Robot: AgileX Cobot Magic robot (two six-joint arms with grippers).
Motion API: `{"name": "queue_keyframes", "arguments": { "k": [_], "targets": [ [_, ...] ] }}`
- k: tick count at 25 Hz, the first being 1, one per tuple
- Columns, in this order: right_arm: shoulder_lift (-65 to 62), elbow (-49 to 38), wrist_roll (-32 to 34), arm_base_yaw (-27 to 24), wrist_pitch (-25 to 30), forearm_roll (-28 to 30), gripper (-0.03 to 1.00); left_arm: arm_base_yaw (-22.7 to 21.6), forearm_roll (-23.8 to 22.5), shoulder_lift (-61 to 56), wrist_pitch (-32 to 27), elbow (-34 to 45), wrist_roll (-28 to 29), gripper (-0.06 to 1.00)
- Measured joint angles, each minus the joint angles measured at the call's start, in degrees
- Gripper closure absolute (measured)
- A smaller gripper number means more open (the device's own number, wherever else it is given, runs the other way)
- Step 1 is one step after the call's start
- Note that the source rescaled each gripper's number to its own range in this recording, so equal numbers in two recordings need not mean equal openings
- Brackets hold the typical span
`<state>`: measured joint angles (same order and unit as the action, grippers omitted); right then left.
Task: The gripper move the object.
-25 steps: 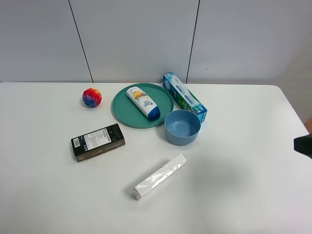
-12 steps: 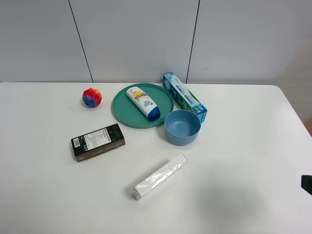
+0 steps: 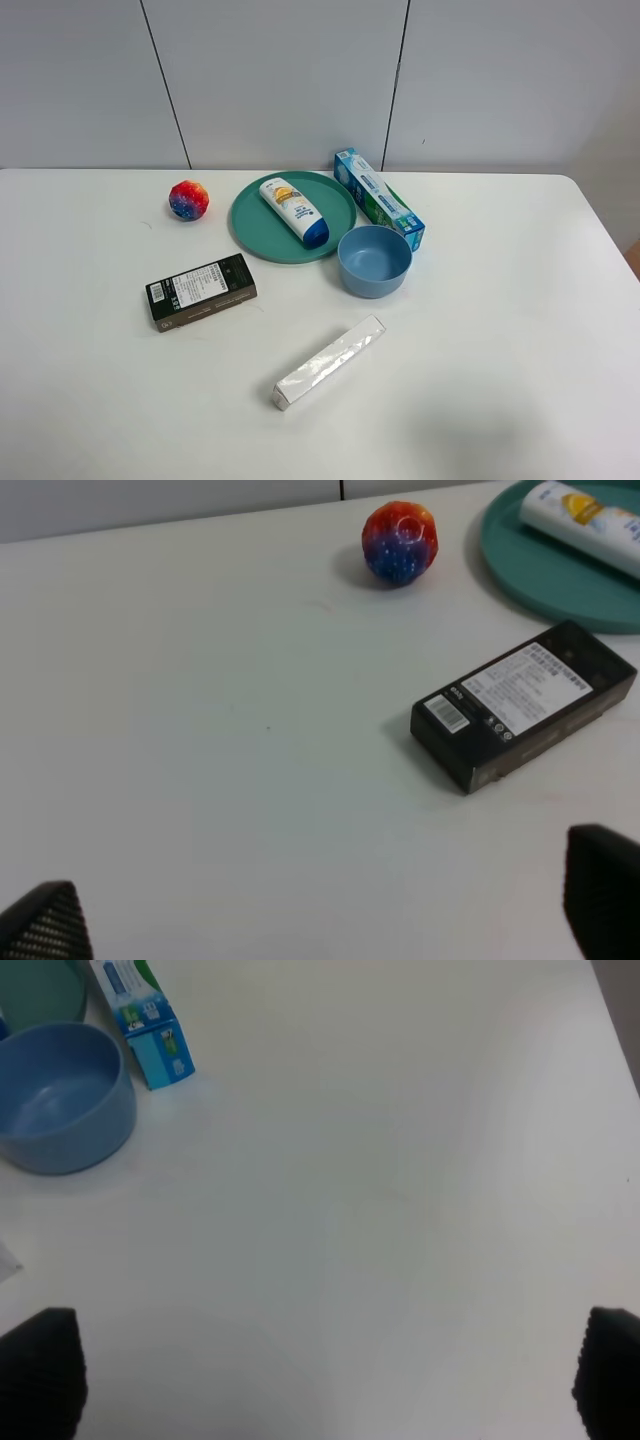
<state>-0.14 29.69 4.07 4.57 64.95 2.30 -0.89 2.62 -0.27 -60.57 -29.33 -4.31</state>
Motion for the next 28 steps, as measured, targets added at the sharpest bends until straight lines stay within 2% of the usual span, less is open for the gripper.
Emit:
{"name": "queue_keyframes", "arguments": {
  "k": [7, 13, 28],
  "targets": [
    [0.0, 0.0, 0.05, 0.0, 0.29, -0.41, 0.01, 0.0, 0.0, 0.0, 0.0, 0.0, 0.0, -0.06],
    [0.0, -1.94, 0.0, 0.0, -3.36, -1.59, 0.01, 0.0, 0.0, 0.0, 0.0, 0.0, 0.0, -0.06],
    [0.0, -2.02, 1.07, 0.84, -3.89, 1.72, 0.01, 0.0, 0.0, 0.0, 0.0, 0.0, 0.0, -0.06]
  ]
}}
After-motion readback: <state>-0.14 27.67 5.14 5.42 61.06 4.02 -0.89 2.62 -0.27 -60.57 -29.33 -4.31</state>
